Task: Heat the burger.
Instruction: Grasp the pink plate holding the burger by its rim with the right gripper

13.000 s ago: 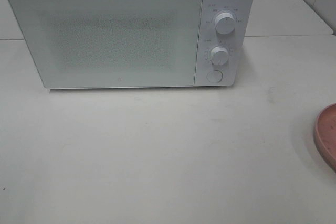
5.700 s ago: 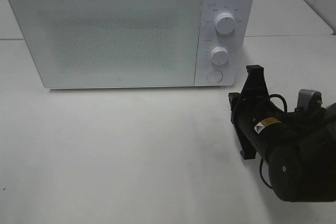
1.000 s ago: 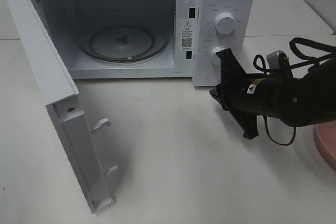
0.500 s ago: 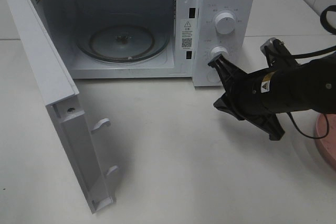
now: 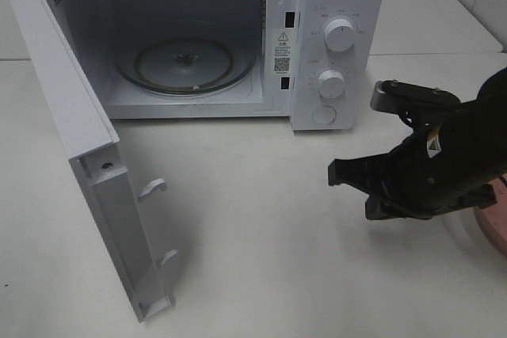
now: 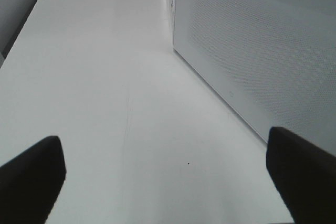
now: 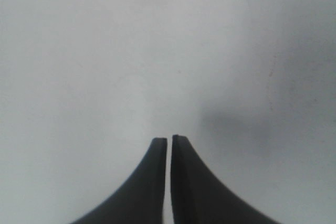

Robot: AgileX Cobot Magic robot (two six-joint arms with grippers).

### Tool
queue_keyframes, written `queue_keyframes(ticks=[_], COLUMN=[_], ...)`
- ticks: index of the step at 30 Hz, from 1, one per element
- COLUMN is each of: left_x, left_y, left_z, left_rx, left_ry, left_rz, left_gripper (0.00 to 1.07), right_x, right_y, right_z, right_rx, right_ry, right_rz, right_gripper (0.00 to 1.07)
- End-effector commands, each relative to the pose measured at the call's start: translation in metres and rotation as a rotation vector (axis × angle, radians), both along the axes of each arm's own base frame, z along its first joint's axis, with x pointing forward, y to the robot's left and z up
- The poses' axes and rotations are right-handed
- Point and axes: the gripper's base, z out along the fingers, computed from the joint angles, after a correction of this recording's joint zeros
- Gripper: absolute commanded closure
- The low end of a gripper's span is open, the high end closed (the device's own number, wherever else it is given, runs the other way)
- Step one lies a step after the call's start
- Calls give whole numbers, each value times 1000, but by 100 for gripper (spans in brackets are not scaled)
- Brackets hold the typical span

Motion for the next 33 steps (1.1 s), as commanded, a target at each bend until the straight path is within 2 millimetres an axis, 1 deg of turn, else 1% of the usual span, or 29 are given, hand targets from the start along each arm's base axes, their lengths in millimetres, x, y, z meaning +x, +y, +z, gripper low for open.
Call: queue_keyframes(ticks=[1,2,5,6,8,10,12,13,14,15,16,17,18,19,20,21,22,23,24,25,26,27,28,33], left_x=[-2,-2,-2,-2,-2,-2,-2,-2,-2,-2,-2,-2,-2,-2,-2,-2,-2,-2,-2,-2,-2,-2,-2,-2], left_y=[0,0,0,0,0,0,0,0,0,0,0,0,0,0,0,0,0,0,0,0,0,0,0,0], left_z=[0,0,0,0,0,0,0,0,0,0,0,0,0,0,0,0,0,0,0,0,0,0,0,0], left_rx=[-6,-6,-6,-6,-6,-6,-6,-6,-6,-6,-6,-6,-6,-6,-6,-6,-6,-6,-6,-6,-6,-6,-6,-6], left_ry=[-25,-25,-25,-25,-25,-25,-25,-25,-25,-25,-25,-25,-25,-25,-25,-25,-25,-25,-25,-25,-25,-25,-25,-25], left_rz=[2,2,2,2,2,2,2,2,2,2,2,2,2,2,2,2,2,2,2,2,2,2,2,2], left_gripper=[9,9,9,9,9,9,9,9,9,9,9,9,9,9,9,9,9,9,9,9,9,9,9,9], right_x=[-9,-13,-15,-18,-21,-30,-32,-34,-34,-36,-36,-35,-34,-34,-34,-32,-32,-32,-30,-30,-29,-29,-29,-27], right_y=[-7,-9,-10,-12,-13,-17,-19,-21,-21,-22,-22,-23,-24,-24,-25,-26,-26,-27,-30,-30,-32,-32,-33,-36], right_z=[7,10,12,16,17,24,27,35,35,44,44,49,60,60,65,75,75,79,84,84,85,85,85,85], right_rx=[-102,-131,-143,-164,-176,-205,-211,-221,-221,-237,-237,-245,-257,-257,-267,-285,-285,-295,-322,-322,-350,-350,-364,-379], right_ry=[36,42,44,54,67,112,127,143,143,157,157,154,139,139,126,98,98,83,48,48,32,32,28,23], right_rz=[192,269,301,353,378,432,440,452,452,463,463,464,468,468,471,475,475,478,486,486,495,495,500,491], right_gripper=[102,102,102,102,102,101,100,98,98,96,96,93,87,87,81,64,64,53,32,32,12,12,4,6])
